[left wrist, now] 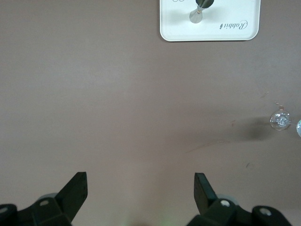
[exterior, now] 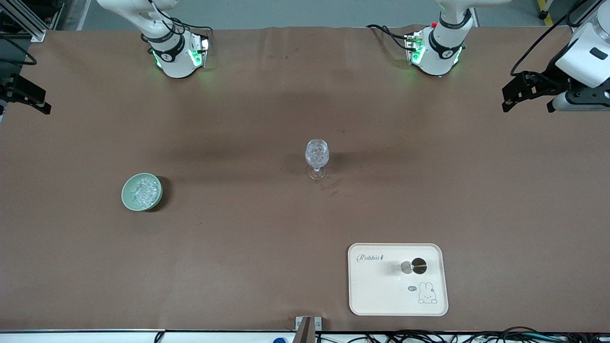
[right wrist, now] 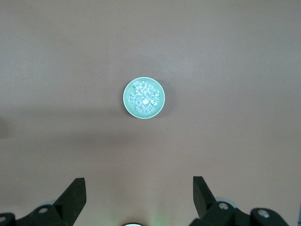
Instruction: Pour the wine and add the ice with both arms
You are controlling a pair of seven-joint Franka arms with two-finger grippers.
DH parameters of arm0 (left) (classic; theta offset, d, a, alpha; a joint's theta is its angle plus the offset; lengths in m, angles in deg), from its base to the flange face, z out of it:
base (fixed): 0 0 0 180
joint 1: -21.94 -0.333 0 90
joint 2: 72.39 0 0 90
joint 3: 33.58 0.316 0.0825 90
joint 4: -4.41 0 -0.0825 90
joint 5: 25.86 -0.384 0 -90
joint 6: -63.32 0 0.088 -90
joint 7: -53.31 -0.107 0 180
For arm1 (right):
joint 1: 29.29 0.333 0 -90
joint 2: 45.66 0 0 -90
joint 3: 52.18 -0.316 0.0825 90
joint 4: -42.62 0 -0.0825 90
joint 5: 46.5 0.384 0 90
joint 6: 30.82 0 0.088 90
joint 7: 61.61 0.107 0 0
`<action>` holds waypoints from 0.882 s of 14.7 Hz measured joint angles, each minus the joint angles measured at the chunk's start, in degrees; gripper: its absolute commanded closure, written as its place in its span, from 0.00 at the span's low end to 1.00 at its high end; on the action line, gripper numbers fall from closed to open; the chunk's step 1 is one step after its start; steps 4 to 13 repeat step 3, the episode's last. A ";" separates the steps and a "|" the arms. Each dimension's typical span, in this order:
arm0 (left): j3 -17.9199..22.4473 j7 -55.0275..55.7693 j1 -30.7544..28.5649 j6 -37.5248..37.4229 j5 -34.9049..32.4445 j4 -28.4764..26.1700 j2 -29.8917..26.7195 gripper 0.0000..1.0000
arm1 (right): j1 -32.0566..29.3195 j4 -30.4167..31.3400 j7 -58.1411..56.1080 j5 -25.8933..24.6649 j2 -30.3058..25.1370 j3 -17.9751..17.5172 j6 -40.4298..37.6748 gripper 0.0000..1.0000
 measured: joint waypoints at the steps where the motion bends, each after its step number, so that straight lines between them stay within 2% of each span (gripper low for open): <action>1: 0.00 0.01 0.00 -0.06 0.00 0.00 0.11 0.00 | -0.16 0.04 0.00 0.68 0.00 0.00 0.24 0.00; 13: 0.00 0.02 0.00 -0.08 0.00 0.00 0.32 0.00 | -0.37 0.30 0.00 1.07 0.01 -0.03 0.77 0.00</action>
